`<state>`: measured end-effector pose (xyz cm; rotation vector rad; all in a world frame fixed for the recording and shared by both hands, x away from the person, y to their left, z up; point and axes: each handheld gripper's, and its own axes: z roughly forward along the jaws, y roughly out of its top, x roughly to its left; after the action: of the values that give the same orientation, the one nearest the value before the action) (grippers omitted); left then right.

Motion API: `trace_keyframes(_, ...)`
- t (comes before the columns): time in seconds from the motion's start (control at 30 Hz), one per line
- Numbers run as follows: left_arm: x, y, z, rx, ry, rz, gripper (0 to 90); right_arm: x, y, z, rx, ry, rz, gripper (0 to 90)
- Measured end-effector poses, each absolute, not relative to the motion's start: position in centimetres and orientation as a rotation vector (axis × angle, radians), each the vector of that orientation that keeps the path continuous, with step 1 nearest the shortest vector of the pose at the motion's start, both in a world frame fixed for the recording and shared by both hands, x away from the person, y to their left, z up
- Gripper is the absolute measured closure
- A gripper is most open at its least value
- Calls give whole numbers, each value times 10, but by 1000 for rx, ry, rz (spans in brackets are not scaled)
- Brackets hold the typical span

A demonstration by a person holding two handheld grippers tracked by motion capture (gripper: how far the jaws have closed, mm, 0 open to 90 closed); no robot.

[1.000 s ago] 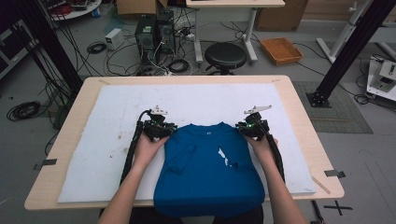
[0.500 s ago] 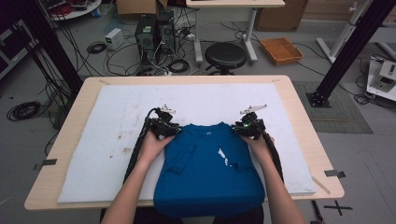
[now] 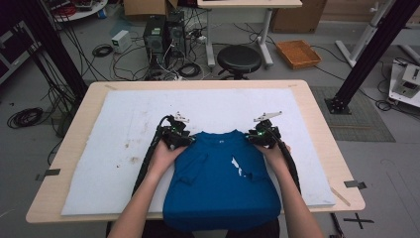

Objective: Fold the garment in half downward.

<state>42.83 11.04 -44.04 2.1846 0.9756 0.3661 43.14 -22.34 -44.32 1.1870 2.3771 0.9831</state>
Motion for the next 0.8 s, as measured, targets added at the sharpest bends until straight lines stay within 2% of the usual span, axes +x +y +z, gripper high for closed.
trace_keyframes(0.13,427,109,-441,2188,944,376,808,431,-222,-444,1162,2386,988,804)
trace_keyframes(0.2,427,108,-441,2190,935,376,855,431,-221,-443,1157,2385,982,849)
trace_keyframes(0.4,429,111,-440,2174,932,381,869,431,-224,-442,1159,2371,1000,881)
trace_keyframes(0.8,430,118,-435,2113,926,352,871,430,-234,-435,1194,2331,1106,889)
